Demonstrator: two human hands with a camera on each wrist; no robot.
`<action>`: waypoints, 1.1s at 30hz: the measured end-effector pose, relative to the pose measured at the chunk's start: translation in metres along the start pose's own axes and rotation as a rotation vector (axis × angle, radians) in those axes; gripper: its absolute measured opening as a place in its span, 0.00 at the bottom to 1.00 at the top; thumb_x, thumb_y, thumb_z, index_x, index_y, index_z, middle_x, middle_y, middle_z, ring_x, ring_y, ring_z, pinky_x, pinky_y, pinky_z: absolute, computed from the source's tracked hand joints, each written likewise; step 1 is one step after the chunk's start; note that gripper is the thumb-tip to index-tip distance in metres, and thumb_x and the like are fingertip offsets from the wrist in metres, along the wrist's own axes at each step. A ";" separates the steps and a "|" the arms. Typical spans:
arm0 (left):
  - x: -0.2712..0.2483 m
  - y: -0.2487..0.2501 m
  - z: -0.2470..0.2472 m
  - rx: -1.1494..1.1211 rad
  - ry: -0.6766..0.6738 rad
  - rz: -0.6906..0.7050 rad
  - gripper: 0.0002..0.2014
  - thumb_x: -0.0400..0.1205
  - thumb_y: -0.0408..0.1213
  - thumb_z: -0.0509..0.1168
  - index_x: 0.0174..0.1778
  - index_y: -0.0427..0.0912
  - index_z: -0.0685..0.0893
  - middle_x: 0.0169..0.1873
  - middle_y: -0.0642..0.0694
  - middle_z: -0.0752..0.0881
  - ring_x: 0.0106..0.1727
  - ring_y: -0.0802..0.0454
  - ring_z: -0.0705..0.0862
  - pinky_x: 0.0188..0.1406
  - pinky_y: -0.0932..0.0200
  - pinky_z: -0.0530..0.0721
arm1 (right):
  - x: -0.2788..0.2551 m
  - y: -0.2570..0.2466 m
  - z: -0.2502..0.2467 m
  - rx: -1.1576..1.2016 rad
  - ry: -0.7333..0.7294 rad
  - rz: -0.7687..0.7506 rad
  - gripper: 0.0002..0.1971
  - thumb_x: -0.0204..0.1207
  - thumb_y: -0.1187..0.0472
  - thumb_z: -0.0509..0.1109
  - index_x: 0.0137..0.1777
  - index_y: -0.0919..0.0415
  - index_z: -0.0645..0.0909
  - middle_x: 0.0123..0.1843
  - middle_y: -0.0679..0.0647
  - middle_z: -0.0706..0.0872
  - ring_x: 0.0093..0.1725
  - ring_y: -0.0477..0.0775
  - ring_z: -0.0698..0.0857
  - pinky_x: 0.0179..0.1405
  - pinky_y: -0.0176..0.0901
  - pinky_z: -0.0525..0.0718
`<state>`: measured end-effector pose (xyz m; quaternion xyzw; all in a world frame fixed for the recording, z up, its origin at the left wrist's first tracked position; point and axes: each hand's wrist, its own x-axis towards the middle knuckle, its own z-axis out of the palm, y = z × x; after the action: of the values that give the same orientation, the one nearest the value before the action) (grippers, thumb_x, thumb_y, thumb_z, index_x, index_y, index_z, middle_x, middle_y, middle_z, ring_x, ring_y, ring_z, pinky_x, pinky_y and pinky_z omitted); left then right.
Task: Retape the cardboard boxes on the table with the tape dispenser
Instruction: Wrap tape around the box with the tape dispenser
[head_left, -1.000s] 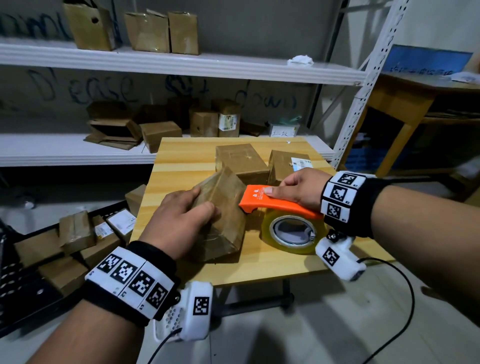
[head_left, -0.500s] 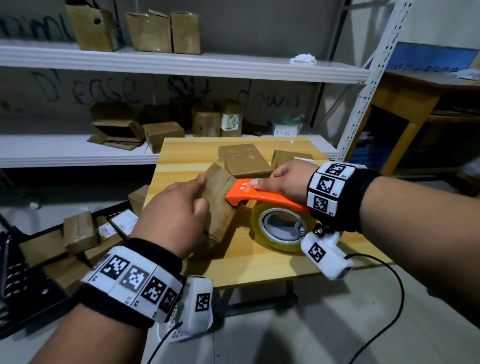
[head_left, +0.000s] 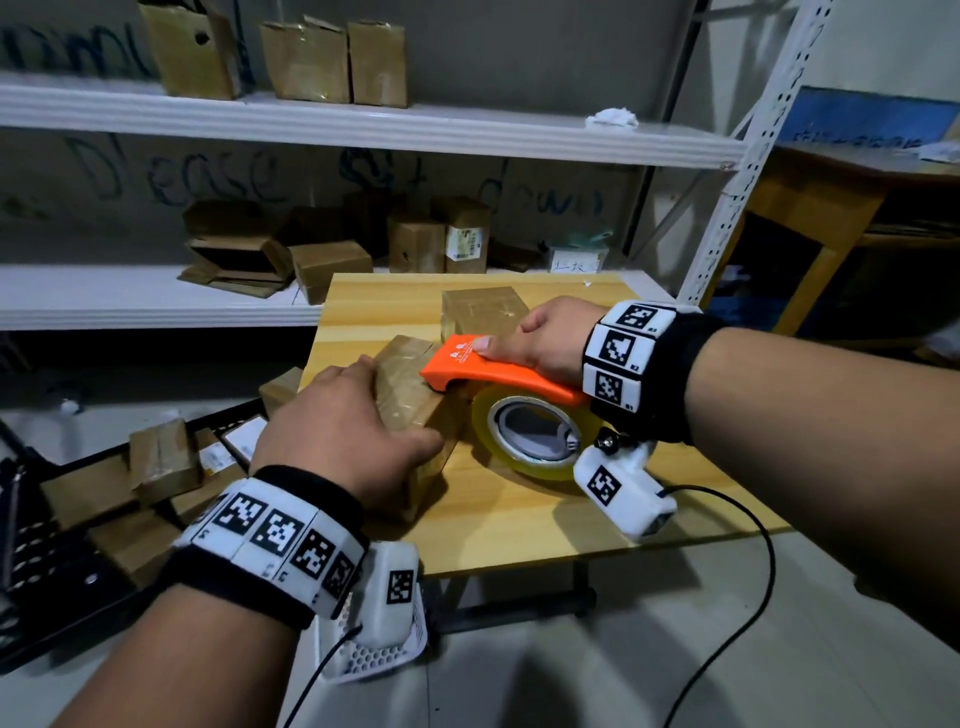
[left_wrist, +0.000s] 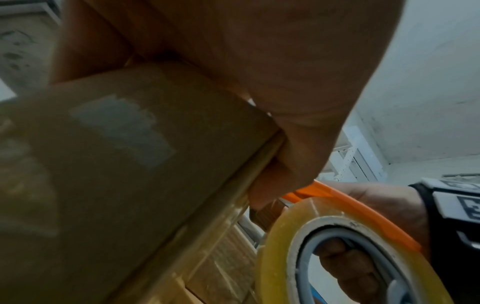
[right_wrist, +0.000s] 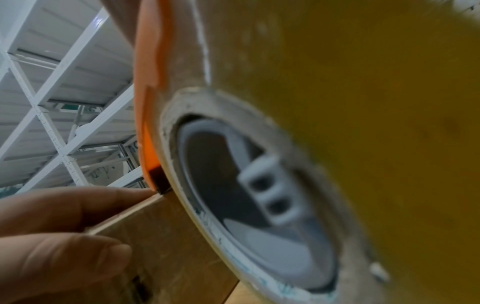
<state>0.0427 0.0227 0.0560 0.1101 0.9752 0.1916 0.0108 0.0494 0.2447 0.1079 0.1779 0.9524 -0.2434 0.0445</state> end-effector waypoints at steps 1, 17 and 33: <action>0.000 0.000 0.000 -0.003 0.004 0.003 0.50 0.69 0.67 0.75 0.86 0.53 0.67 0.72 0.47 0.82 0.68 0.44 0.83 0.66 0.43 0.85 | 0.000 0.001 -0.002 -0.011 -0.009 0.002 0.34 0.68 0.22 0.73 0.59 0.50 0.86 0.50 0.51 0.92 0.47 0.55 0.90 0.46 0.46 0.85; 0.000 -0.001 0.000 -0.065 -0.001 0.007 0.49 0.70 0.65 0.77 0.86 0.53 0.68 0.74 0.46 0.81 0.70 0.43 0.82 0.69 0.43 0.83 | -0.011 0.036 -0.014 0.011 -0.062 0.019 0.34 0.64 0.21 0.74 0.52 0.51 0.92 0.44 0.51 0.96 0.49 0.57 0.94 0.64 0.60 0.89; 0.000 0.000 -0.001 -0.074 0.005 0.017 0.46 0.71 0.64 0.77 0.84 0.51 0.71 0.71 0.46 0.83 0.68 0.42 0.83 0.67 0.44 0.84 | -0.029 0.075 -0.017 0.008 -0.087 0.053 0.28 0.71 0.24 0.72 0.45 0.51 0.89 0.40 0.51 0.94 0.45 0.55 0.91 0.49 0.48 0.87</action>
<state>0.0427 0.0223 0.0565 0.1172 0.9665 0.2279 0.0107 0.1030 0.3052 0.0946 0.1925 0.9436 -0.2534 0.0914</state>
